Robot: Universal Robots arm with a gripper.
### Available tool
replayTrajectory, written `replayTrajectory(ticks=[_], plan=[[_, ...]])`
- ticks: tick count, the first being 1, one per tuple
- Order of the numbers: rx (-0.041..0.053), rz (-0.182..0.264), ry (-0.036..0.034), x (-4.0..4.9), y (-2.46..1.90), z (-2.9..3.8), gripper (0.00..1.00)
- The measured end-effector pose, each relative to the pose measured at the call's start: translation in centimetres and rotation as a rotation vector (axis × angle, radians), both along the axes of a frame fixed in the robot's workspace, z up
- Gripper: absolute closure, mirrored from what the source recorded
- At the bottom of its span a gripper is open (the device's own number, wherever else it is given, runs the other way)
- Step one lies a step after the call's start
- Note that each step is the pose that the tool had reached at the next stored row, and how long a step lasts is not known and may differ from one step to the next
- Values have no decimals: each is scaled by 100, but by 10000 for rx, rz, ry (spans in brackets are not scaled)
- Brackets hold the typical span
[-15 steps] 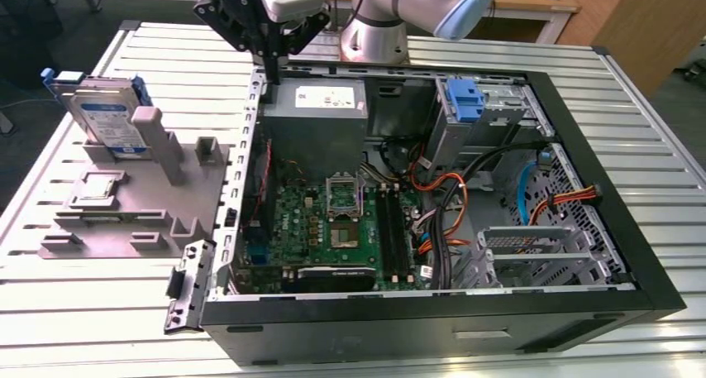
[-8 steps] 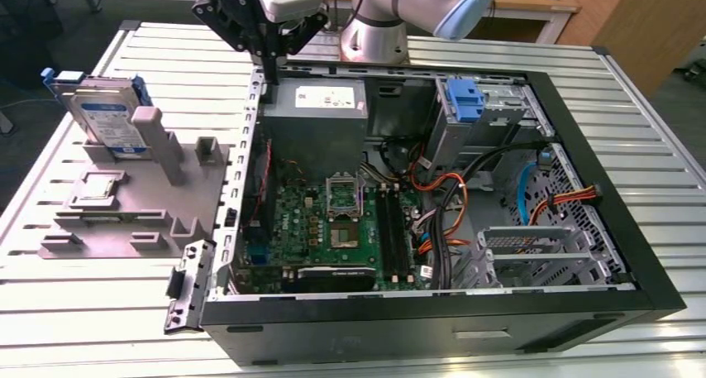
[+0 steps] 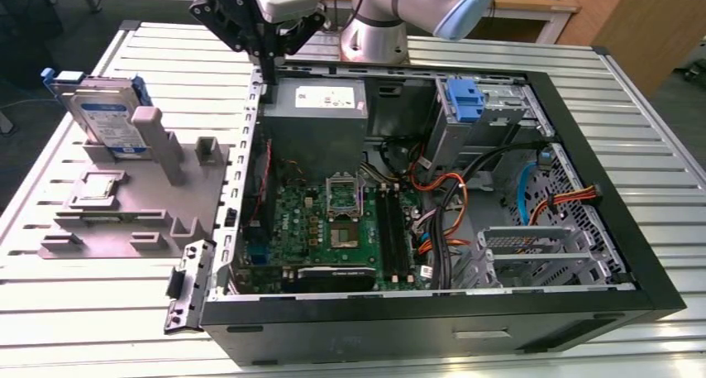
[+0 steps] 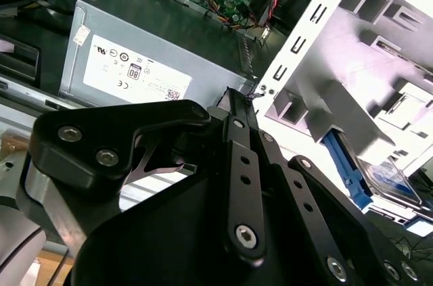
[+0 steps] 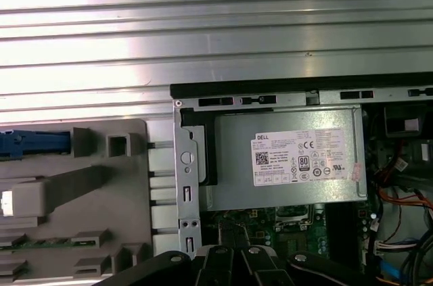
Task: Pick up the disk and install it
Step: 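Reach for the disk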
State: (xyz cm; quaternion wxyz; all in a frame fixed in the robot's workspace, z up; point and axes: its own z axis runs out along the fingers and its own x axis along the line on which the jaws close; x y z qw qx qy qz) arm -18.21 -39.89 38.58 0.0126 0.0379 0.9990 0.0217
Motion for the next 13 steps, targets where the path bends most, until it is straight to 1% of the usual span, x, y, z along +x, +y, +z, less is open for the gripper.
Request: replayTrajectory(ticks=[13], plan=[[1,0,-1,-28,0,-4,90]])
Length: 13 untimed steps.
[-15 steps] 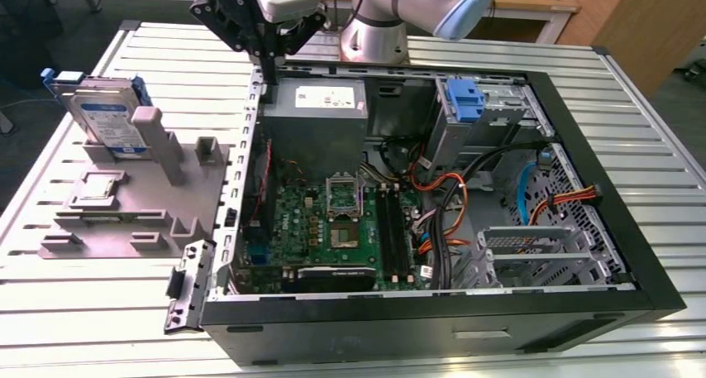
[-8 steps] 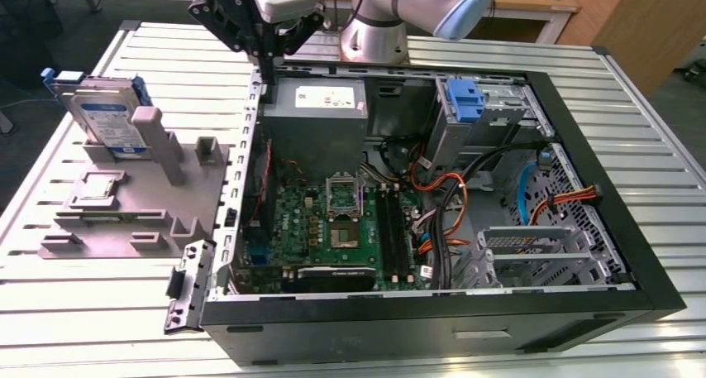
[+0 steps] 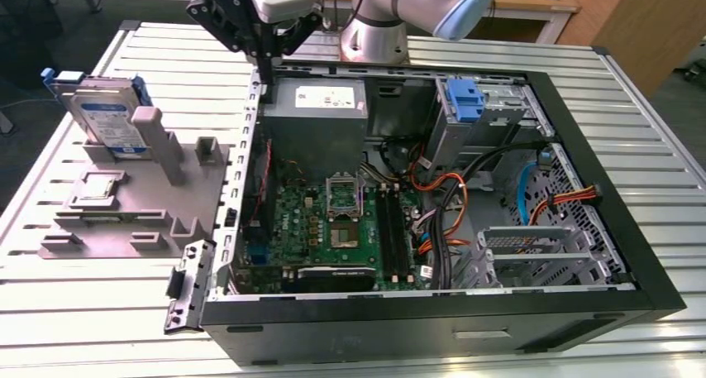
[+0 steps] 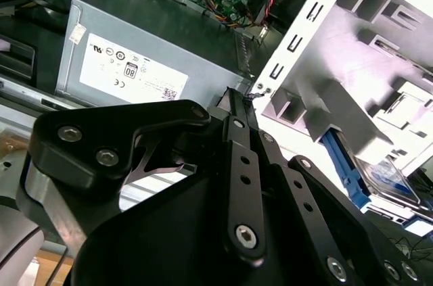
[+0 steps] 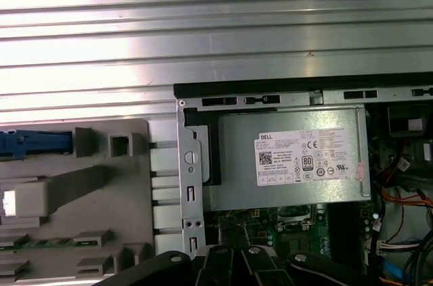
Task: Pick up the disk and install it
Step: 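Reach for the disk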
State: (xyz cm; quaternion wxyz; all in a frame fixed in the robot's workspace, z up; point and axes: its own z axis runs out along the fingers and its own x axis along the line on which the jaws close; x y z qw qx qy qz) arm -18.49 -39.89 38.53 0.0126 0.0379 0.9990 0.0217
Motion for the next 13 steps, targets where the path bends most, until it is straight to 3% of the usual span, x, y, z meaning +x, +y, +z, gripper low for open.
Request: replayTrajectory(ticks=[13], plan=[[-1,0,1,-34,0,-3,90]])
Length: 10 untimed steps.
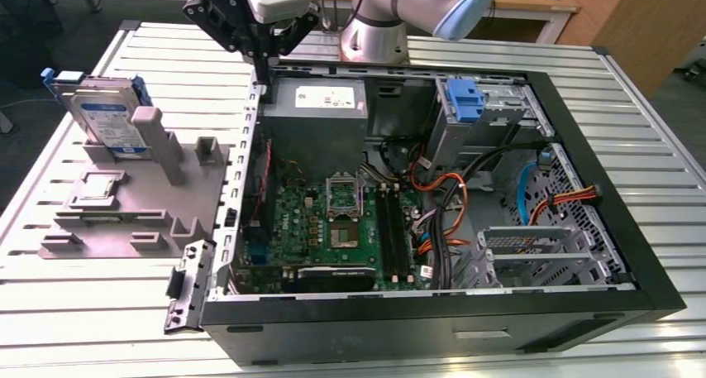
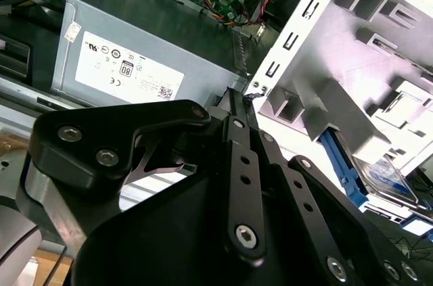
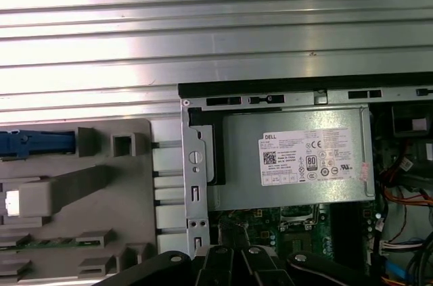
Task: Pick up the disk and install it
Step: 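Reach for the disk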
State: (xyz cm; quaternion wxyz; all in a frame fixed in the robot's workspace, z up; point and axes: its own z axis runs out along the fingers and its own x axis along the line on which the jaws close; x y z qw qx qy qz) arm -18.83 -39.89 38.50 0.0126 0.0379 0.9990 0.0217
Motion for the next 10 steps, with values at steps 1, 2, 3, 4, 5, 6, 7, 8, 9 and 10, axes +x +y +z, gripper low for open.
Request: replayTrajectory(ticks=[1,2,3,4,5,6,7,8,9,10], plan=[[0,0,-1,-2,0,0,90],[0,1,0,-4,0,-1,90],[0,0,-1,-7,0,-1,90],[0,0,0,-10,0,-1,90],[0,1,0,-12,0,-1,90],[0,1,0,-15,0,-2,90],[0,1,0,-18,0,-2,90],[0,1,-1,-21,0,-2,90],[0,1,-1,-23,0,-3,90],[0,1,0,-25,0,-3,90]])
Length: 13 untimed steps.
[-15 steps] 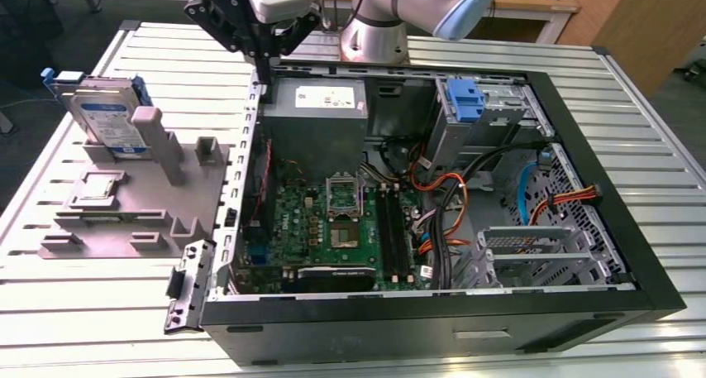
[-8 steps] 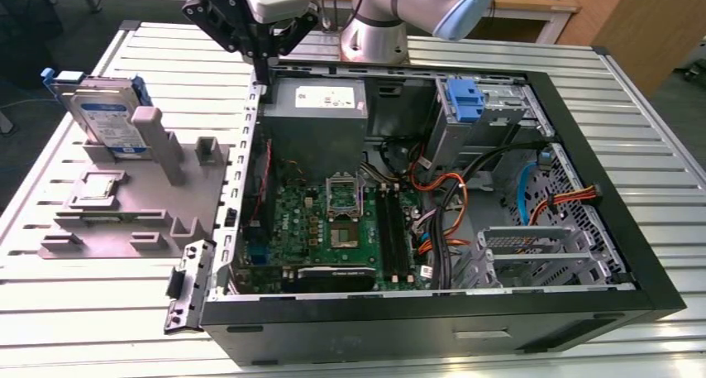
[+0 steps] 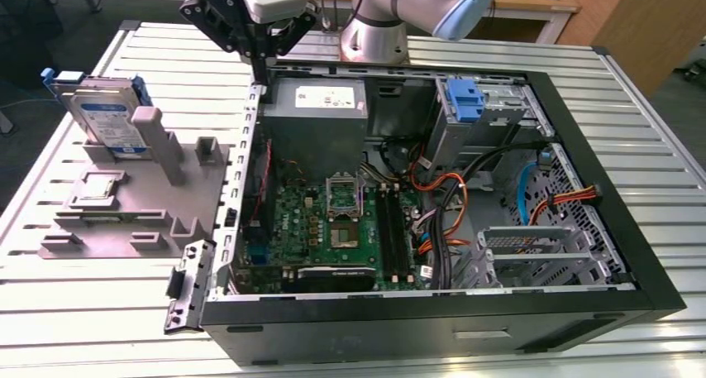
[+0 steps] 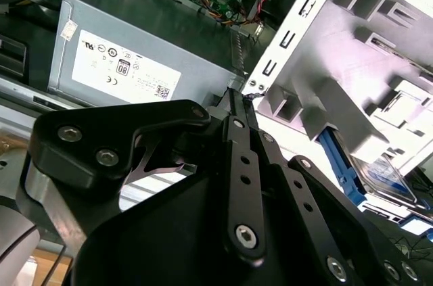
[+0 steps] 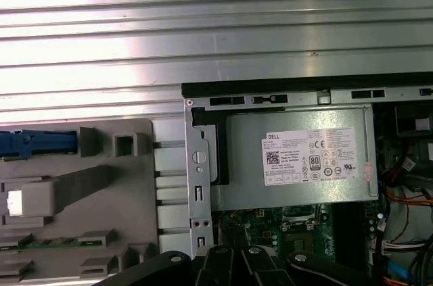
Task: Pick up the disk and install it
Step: 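Reach for the disk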
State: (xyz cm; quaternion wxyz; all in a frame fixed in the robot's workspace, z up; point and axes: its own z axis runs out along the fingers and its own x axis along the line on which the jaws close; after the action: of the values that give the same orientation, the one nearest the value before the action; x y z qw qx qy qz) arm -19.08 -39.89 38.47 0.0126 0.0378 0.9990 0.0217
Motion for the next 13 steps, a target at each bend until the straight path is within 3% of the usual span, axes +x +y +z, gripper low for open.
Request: replayTrajectory(ticks=[13], plan=[[0,-1,-1,-27,0,-4,90]])
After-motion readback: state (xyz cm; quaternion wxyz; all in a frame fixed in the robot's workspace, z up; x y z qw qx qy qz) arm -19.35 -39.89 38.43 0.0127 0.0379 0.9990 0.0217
